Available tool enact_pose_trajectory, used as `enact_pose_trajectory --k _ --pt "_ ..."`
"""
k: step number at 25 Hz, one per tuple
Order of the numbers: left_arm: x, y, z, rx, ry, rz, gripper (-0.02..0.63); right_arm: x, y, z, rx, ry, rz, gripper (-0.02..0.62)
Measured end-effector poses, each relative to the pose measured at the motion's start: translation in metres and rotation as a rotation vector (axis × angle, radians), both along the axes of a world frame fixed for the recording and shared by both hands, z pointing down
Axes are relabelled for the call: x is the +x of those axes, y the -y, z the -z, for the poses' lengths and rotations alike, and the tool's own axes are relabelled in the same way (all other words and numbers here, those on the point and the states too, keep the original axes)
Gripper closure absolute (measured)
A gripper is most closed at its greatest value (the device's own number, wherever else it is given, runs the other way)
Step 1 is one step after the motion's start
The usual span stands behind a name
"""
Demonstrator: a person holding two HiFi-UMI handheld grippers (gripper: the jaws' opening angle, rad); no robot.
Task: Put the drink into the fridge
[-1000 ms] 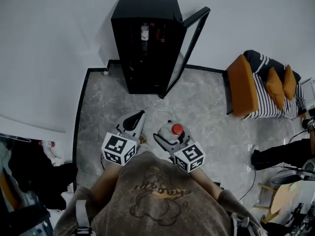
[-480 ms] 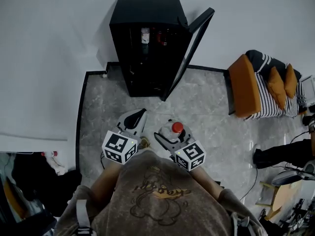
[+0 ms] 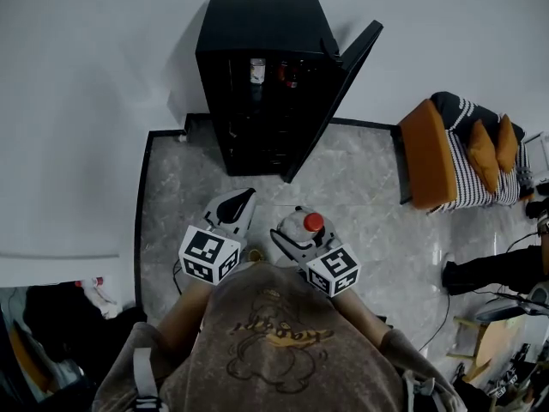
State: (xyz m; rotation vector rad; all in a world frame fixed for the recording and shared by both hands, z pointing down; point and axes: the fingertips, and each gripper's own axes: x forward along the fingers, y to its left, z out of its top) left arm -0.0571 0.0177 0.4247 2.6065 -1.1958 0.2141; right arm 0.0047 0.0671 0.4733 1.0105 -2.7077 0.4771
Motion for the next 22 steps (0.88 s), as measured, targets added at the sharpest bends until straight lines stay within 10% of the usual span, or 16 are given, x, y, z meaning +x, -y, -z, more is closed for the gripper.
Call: enact_pose_trajectory --k 22 --pt "-0.008 0.050 -0.004 -0.004 -0.009 -0.023 0.600 -0.012 0.066 0.002 0.033 -0.006 -0.007 0.255"
